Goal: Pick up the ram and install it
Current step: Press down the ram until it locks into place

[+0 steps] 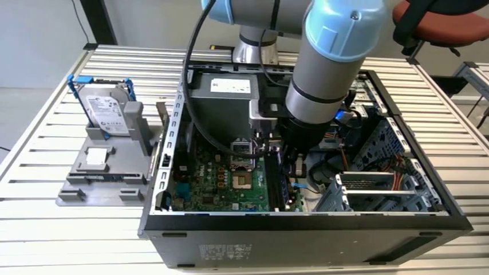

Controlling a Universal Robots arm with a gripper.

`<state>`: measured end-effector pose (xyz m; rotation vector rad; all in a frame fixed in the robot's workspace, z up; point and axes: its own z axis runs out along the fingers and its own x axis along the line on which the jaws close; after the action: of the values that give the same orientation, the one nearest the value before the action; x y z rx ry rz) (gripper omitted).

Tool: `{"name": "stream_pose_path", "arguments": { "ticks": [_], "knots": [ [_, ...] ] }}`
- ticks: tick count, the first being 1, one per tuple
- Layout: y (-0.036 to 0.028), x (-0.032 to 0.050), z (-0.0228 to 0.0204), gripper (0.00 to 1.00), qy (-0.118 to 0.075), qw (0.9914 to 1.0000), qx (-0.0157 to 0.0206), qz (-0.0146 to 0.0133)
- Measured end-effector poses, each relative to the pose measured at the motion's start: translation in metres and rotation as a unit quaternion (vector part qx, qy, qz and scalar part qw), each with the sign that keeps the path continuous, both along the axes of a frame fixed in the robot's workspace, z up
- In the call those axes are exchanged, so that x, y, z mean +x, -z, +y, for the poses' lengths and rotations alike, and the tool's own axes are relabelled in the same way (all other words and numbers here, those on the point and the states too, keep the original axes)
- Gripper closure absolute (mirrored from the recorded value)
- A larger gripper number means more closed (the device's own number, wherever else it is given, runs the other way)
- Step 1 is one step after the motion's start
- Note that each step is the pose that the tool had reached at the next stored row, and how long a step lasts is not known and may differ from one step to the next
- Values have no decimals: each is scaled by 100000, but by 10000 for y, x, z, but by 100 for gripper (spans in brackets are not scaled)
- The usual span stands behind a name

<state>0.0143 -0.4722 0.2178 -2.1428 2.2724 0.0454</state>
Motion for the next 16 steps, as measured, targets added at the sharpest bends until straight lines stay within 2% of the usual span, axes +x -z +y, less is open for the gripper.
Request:
{"name": "stream_pose_path", "arguments": {
  "ticks": [1, 2, 4, 16],
  "knots": [
    [-27, 0, 3, 100, 7, 100000, 30, -13],
    [-56, 1, 7, 100, 8, 100000, 252, -65],
    [-156, 0, 1, 100, 1, 100000, 105, -26],
    [-700, 0, 0, 100, 1, 100000, 101, -27]
  ]
}}
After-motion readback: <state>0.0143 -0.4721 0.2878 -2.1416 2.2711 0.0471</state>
